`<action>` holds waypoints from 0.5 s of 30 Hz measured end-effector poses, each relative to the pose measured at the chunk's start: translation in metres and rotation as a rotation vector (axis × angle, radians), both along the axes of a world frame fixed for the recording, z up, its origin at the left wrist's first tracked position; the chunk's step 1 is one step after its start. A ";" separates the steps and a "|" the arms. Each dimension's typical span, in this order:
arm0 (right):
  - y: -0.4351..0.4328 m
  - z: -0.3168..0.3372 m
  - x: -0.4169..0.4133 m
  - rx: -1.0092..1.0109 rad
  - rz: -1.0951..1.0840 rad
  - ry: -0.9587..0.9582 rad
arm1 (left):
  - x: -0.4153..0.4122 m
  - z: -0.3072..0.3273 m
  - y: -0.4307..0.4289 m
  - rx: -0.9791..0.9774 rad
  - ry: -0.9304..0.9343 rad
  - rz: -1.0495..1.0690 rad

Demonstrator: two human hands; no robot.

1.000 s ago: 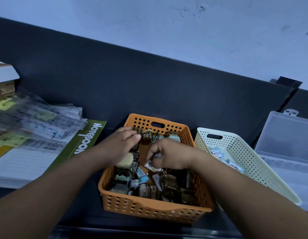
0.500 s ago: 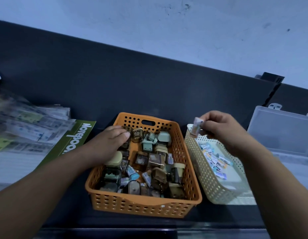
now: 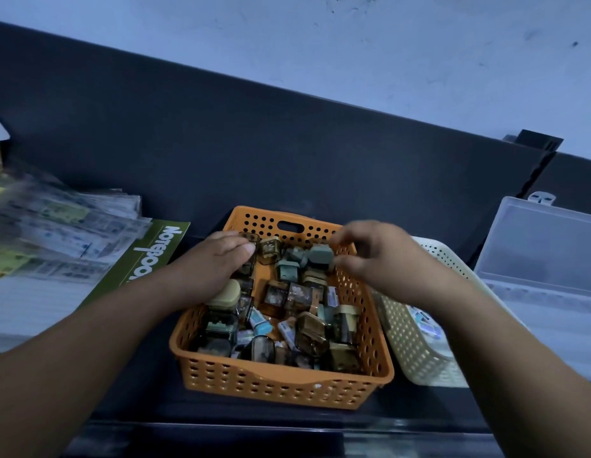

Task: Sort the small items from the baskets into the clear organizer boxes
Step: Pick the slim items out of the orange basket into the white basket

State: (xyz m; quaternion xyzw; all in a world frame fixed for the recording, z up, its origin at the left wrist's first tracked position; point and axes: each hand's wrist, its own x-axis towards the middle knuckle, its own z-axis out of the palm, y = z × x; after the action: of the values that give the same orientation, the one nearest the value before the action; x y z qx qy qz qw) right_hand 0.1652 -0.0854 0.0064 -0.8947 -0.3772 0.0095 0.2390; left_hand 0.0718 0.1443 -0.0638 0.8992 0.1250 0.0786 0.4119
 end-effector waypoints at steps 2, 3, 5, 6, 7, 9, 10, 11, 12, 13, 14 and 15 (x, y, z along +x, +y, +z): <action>0.022 0.000 -0.025 -0.041 0.211 0.197 | 0.000 -0.001 0.001 -0.011 -0.004 0.003; 0.031 -0.004 -0.032 -0.125 0.289 0.240 | 0.000 -0.001 0.001 -0.017 -0.007 0.005; 0.047 -0.017 -0.038 -0.292 0.371 0.253 | -0.001 -0.002 0.000 -0.032 -0.009 0.009; 0.054 -0.023 -0.038 -0.357 0.384 0.236 | -0.001 -0.002 0.000 -0.038 -0.008 0.009; 0.059 -0.028 -0.037 -0.418 0.385 0.210 | -0.001 -0.002 -0.001 -0.041 -0.007 0.010; 0.067 -0.037 -0.033 -0.540 0.379 0.166 | -0.001 -0.001 -0.001 -0.041 -0.004 0.010; 0.070 -0.040 -0.032 -0.581 0.379 0.157 | -0.002 -0.002 -0.001 -0.046 -0.005 0.008; 0.072 -0.043 -0.030 -0.603 0.383 0.154 | -0.002 -0.002 0.000 -0.051 -0.006 0.004; 0.074 -0.045 -0.029 -0.611 0.388 0.156 | -0.002 -0.002 0.000 -0.052 -0.007 0.000; 0.076 -0.047 -0.028 -0.613 0.393 0.160 | -0.002 -0.002 0.000 -0.051 -0.006 -0.002; 0.078 -0.048 -0.028 -0.617 0.395 0.159 | -0.002 -0.002 0.000 -0.051 -0.006 -0.002; 0.080 -0.050 -0.027 -0.620 0.395 0.148 | -0.002 -0.003 0.001 -0.054 -0.008 -0.001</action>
State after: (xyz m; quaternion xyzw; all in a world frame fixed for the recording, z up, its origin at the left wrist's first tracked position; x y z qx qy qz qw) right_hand 0.1380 -0.0054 -0.0432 -0.8314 -0.5036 0.2338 -0.0233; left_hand 0.0703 0.1450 -0.0666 0.8875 0.1251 0.0785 0.4366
